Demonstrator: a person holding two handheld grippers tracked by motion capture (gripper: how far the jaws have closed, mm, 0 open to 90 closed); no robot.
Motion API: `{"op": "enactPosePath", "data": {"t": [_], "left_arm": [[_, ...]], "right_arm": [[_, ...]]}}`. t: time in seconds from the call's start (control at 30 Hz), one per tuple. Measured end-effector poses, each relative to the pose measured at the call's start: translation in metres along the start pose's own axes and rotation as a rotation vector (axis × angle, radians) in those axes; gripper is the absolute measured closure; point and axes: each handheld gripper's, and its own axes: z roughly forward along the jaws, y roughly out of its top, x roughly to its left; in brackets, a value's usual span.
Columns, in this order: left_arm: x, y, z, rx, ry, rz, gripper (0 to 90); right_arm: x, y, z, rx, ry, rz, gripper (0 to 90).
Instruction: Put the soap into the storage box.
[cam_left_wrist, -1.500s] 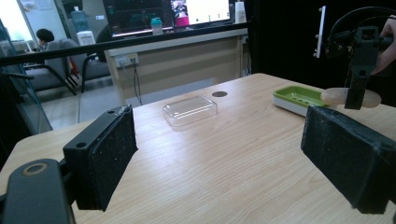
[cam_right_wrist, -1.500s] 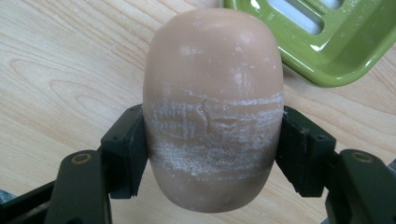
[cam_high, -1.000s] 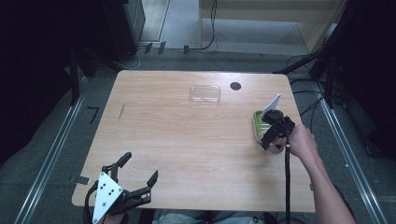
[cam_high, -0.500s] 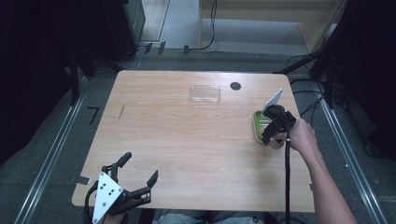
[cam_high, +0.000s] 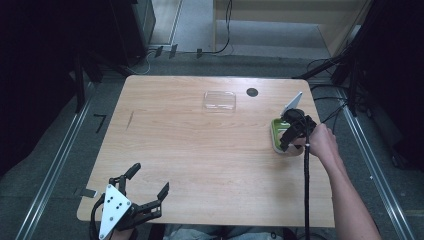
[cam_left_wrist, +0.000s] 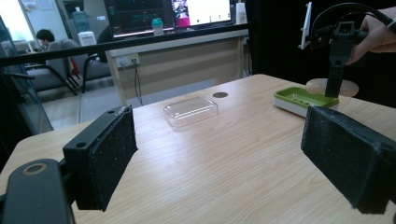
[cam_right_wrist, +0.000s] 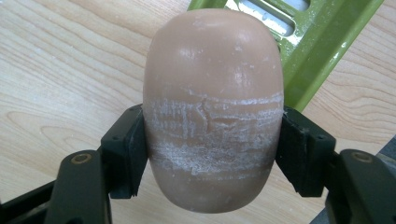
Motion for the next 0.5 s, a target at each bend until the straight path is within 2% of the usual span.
{"op": "enactPosePath", "data": {"t": [0.5], "left_arm": [[-0.0002, 0.0000, 0.0002, 0.003, 0.001, 0.000, 11.0]], "right_arm": [[-0.0075, 0.0089, 0.0019, 0.003, 0.000, 0.028, 33.7]]}}
